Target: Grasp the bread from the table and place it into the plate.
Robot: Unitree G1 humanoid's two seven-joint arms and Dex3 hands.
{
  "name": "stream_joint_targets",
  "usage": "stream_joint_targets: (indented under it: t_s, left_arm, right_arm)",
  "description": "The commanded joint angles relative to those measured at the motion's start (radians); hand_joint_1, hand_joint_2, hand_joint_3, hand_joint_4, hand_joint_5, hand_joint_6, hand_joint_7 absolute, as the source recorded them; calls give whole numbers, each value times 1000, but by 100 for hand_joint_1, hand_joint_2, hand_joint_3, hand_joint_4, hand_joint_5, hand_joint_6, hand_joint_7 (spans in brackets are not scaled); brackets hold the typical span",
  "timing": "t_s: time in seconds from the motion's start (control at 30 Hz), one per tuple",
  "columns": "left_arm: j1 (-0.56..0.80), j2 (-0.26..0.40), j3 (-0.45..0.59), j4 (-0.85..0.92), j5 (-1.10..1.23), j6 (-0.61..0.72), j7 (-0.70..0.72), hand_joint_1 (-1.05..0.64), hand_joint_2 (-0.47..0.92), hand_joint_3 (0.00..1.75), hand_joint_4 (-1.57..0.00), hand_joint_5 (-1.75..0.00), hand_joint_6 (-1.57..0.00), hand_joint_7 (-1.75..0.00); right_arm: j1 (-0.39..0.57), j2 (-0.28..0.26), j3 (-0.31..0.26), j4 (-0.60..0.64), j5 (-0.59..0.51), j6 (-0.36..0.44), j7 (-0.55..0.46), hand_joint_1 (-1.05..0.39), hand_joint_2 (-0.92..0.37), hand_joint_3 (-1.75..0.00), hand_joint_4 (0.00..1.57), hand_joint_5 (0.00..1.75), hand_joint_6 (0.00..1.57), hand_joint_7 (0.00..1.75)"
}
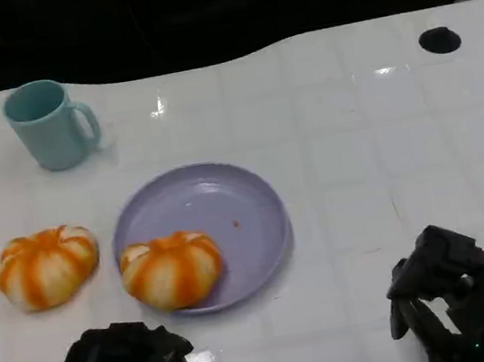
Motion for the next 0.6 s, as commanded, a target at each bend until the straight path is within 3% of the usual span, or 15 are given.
stream_joint_targets:
  t_s: [0.03,0.6]
  left_arm:
    - [5,23,10,9,-5,-5,-17,-104,80,0,-77,-165,-157,-15]
    - [-7,43,21,37,-13,-16,-32,-104,80,0,-77,-164,-157,-16]
  right_arm:
    - [-9,5,-16,25,-9,-19,8,-33,-50,-108,80,175,69,158]
    - [-33,37,-33,71,-24,-57,28,-32,-48,-109,83,175,71,157]
